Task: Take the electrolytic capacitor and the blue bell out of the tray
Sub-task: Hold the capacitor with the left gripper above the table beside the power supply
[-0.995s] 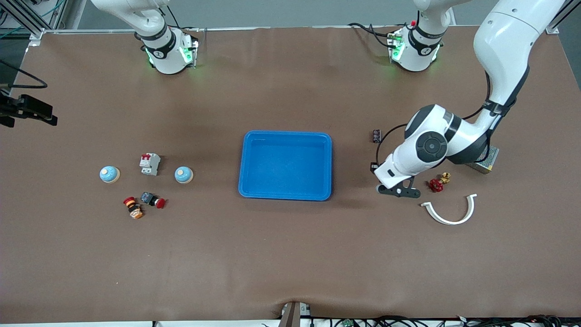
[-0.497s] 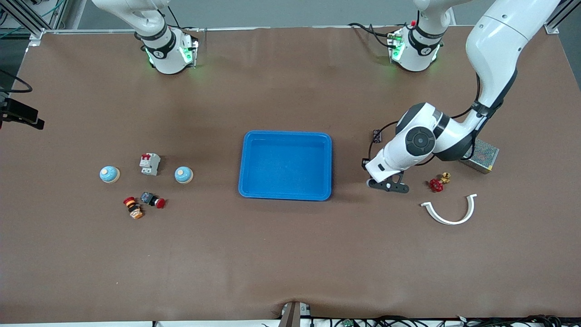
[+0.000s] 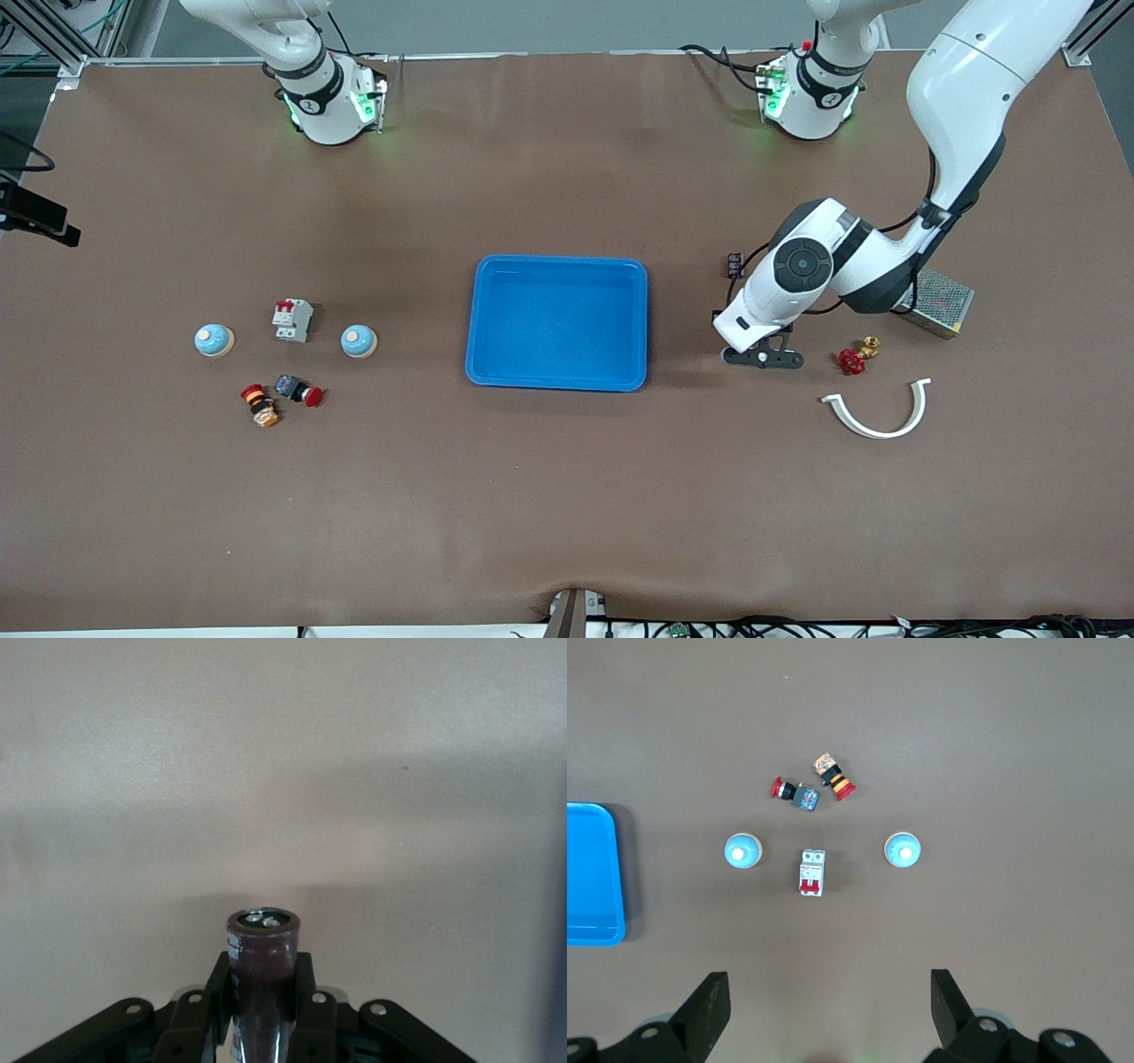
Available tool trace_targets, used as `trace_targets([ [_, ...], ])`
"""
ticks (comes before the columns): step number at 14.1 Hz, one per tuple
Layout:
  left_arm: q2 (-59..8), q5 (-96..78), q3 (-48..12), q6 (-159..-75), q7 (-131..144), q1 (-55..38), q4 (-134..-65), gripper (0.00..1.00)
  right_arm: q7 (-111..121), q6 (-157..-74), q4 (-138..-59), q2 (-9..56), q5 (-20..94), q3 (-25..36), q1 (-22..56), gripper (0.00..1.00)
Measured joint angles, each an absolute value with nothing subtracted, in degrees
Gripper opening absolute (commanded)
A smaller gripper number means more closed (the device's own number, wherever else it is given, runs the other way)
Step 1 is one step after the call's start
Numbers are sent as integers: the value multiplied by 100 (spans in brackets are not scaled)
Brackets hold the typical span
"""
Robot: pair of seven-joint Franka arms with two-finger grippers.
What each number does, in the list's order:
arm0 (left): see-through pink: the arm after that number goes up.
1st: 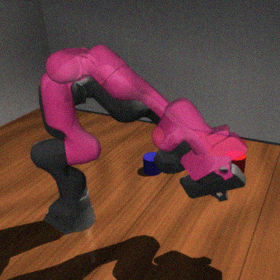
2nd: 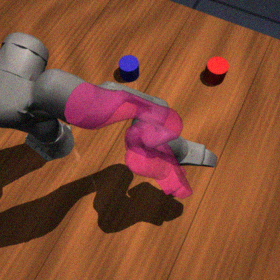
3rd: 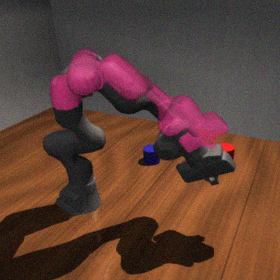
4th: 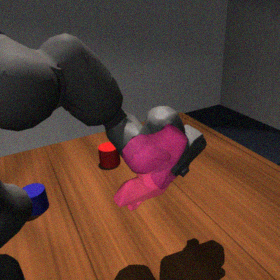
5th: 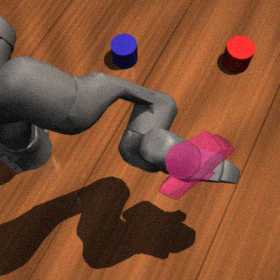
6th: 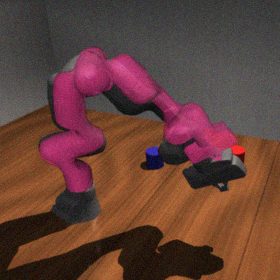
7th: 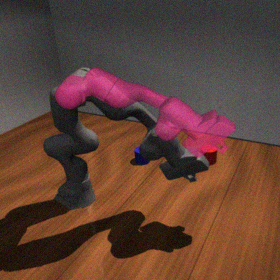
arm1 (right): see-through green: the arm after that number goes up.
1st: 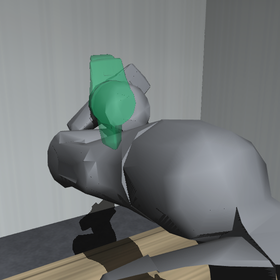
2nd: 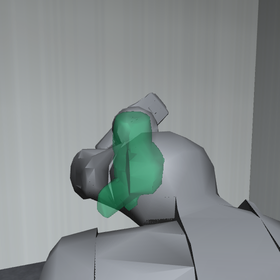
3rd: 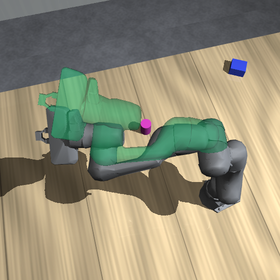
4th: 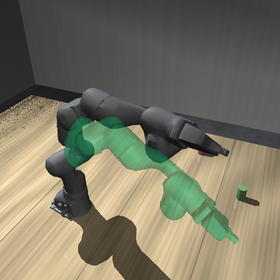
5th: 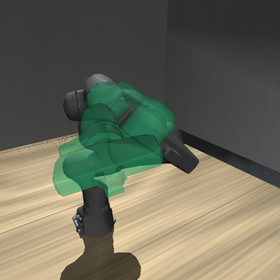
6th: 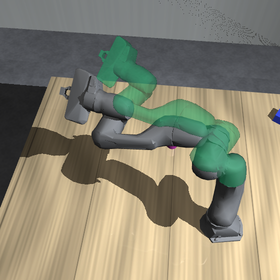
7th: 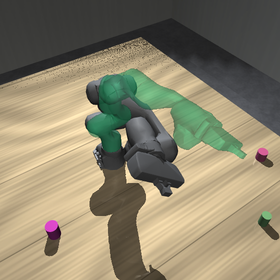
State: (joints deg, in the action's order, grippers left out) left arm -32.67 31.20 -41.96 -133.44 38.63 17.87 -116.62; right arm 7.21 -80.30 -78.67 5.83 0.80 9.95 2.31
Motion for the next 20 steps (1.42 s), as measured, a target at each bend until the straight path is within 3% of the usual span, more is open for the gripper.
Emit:
trace_targets([
  [5,-3213,3176,-4193,-13928,4218,1914,-12067,0,715,-8103,-7924,580,159,912,277,100],
  [11,-3177,3302,-4193,-14123,4412,1914,-12281,0,722,-8628,-8718,49,256,889,160,100],
  [20,-3177,3693,-4192,-14247,4754,1915,-12447,0,721,-8712,-8829,64,174,814,198,100],
])
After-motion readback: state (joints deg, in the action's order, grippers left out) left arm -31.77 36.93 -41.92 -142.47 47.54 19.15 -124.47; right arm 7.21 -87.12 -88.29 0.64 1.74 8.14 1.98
